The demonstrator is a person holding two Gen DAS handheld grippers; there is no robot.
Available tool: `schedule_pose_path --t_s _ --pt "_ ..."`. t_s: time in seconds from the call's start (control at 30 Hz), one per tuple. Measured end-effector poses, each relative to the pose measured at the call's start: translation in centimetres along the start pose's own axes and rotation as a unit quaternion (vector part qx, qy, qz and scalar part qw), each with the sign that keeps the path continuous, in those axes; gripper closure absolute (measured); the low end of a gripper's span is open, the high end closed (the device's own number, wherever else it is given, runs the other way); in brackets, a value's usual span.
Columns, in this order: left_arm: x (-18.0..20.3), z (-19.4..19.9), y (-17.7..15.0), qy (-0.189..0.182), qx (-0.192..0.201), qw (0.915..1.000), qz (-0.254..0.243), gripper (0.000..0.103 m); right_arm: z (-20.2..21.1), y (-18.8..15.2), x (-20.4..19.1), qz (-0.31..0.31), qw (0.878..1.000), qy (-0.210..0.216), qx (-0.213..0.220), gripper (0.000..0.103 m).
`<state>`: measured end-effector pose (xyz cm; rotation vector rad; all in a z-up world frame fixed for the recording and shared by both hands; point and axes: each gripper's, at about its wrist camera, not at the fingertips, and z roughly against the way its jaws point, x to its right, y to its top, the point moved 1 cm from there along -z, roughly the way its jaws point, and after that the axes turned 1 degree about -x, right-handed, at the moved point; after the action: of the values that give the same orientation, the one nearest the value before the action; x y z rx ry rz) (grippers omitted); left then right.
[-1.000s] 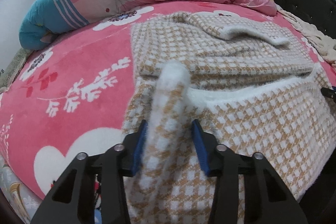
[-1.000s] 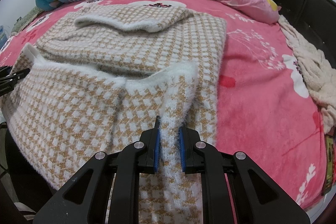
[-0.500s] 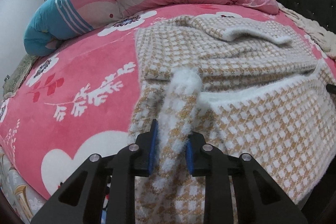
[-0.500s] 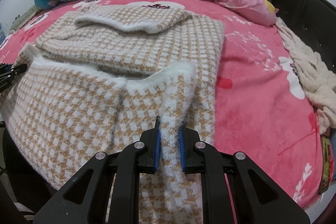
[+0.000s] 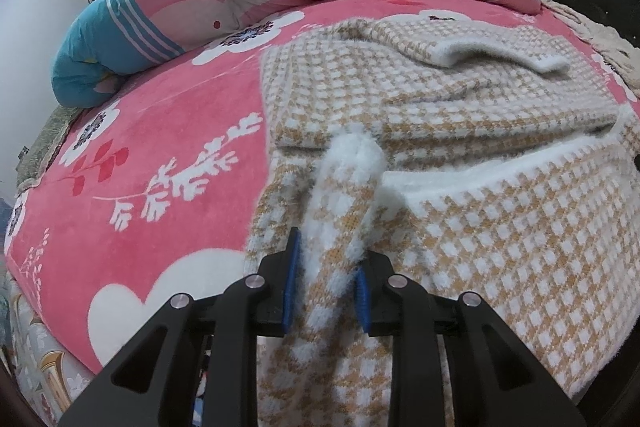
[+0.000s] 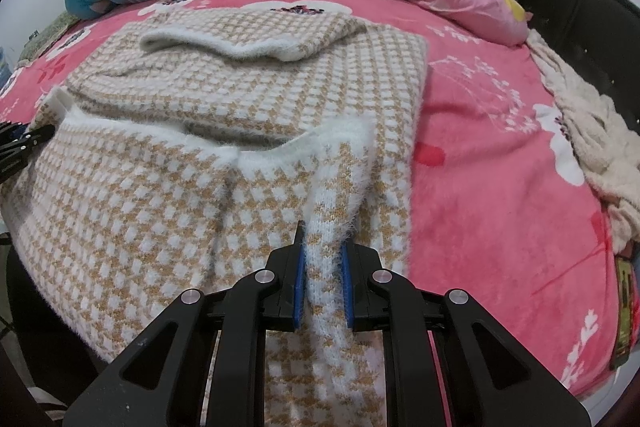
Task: Fold large clothes
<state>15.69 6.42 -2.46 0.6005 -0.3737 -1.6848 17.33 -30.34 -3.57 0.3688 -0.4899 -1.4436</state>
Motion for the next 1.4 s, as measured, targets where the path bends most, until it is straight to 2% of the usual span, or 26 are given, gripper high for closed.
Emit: schedule_pose_path --t_s 0.63,0.9,1.07,1.27,1.4 --pt "0.1 -0.1 0.1 0.005 0.0 1.0 0.001 0.078 -0.4 0.2 0.2 -0.001 1.0 -0.003 -0.002 0.089" --pt "0.3 0.7 0.1 0.017 0.014 0.9997 -0.01 0.081 1.4 -0.1 -0.1 -0.002 1.0 -0.014 0.024 0.095" --pt "-0.4 3.2 0.0 0.016 0.048 0.9987 0.001 0.09 4.6 -0.5 -0.1 -0.009 0.998 -0.016 0.061 0.096" --pt "-0.9 8.5 -0.4 0.022 0.107 0.994 -0.002 0.093 9.3 -1.0 -0.3 -0.015 0.993 -0.03 0.112 0.097" --pt "-1.3 12.3 -0.1 0.031 0.151 0.9881 -0.007 0.094 11.6 -0.6 -0.2 -0.013 0.989 -0.042 0.14 0.097"
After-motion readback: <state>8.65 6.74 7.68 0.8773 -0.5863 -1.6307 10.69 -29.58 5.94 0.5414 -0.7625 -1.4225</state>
